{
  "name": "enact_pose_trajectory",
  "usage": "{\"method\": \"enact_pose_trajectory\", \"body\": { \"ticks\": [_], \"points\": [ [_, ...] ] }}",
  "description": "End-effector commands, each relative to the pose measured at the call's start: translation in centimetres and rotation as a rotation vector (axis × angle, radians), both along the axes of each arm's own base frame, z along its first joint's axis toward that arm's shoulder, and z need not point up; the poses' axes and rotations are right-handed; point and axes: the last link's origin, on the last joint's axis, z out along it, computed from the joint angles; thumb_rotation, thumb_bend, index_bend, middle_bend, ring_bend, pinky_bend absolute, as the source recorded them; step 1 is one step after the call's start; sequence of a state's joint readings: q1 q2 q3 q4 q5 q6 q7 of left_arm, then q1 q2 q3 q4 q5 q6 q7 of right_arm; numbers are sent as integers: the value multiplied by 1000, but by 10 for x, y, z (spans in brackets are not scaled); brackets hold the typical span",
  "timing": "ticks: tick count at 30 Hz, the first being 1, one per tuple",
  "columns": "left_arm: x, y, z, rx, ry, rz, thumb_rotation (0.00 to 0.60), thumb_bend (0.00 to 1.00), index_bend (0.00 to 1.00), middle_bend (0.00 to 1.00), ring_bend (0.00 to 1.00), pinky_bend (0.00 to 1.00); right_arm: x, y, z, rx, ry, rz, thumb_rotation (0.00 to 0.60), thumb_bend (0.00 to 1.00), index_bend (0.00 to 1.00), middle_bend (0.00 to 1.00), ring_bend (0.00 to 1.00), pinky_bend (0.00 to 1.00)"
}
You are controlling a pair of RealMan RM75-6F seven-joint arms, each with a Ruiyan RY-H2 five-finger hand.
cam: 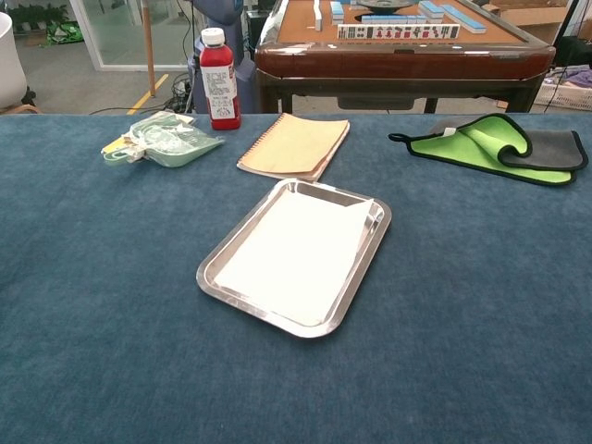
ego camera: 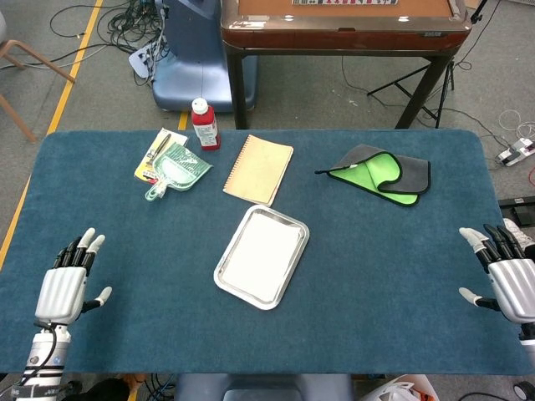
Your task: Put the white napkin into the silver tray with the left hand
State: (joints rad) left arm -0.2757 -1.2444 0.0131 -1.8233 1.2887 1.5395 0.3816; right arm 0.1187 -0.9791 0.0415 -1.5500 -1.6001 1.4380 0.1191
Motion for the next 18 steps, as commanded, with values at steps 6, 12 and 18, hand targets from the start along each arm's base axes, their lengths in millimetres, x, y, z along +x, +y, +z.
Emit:
{"method": "enact_pose_trajectory", "body": {
  "ticks": [6,12,18],
  "points": [
    [2,-20,5,11,-12,-8,600,188,54,16,0,104,4,-1,-6,5,-4,32,600,95,74,166,0,51],
    [5,-26,7,12,-11,-23,600,189,54,16,0,104,5,0,-6,-1,-2,38,600,82,74,166,0,51],
    [5,-29,6,12,-5,-26,600,189,54,16,0,104,5,2,-6,-9,3,33,600,76,74,166,0,51]
  ]
}}
